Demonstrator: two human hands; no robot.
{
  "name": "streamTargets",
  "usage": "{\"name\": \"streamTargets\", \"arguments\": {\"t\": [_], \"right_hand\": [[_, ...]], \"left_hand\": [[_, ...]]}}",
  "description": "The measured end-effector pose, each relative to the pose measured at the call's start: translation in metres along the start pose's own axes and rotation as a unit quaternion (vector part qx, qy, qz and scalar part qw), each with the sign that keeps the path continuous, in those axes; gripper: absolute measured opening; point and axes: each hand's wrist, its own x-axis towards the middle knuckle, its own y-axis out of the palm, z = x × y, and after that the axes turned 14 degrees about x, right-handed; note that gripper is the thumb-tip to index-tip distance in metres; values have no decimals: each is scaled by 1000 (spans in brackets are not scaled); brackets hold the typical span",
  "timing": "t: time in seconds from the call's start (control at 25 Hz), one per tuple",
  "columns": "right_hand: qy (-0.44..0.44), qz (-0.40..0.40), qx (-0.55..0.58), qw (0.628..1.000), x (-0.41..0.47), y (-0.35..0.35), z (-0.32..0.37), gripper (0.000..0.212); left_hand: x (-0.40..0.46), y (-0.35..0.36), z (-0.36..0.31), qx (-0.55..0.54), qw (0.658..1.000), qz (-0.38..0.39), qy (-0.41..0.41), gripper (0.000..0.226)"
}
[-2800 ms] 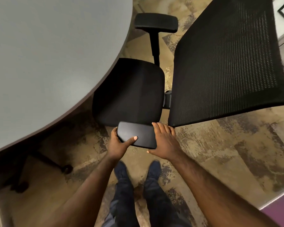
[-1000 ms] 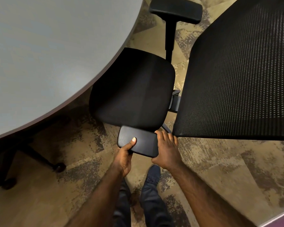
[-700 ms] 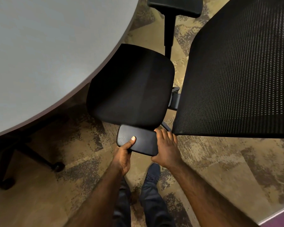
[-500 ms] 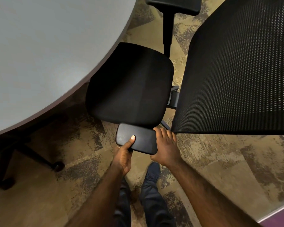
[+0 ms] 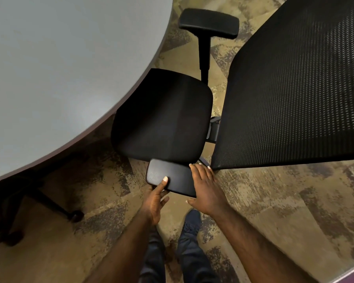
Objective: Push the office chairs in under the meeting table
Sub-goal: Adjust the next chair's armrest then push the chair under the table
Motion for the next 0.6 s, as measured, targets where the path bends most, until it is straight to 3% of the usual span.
{"name": "streamTargets", "arguments": {"t": [0.16,0.28,0.4,0.6], "right_hand": [[-19,-25,16,999,-6,-25,18,108],[-41,-44,35,998,-10,-49,37,104],[-64,-64,50,995,-22,-73,56,101],[-101,-124,54,986,-54,-109,83,95]], "left_hand": [[-32,-8,-20,78,992,-52,80,46],[-59,-16,-41,174,967,-79,168,74],[-93,-23,-65,317,904,-106,267,81],[-148,-37,-92,474,762,-161,411,83]]}}
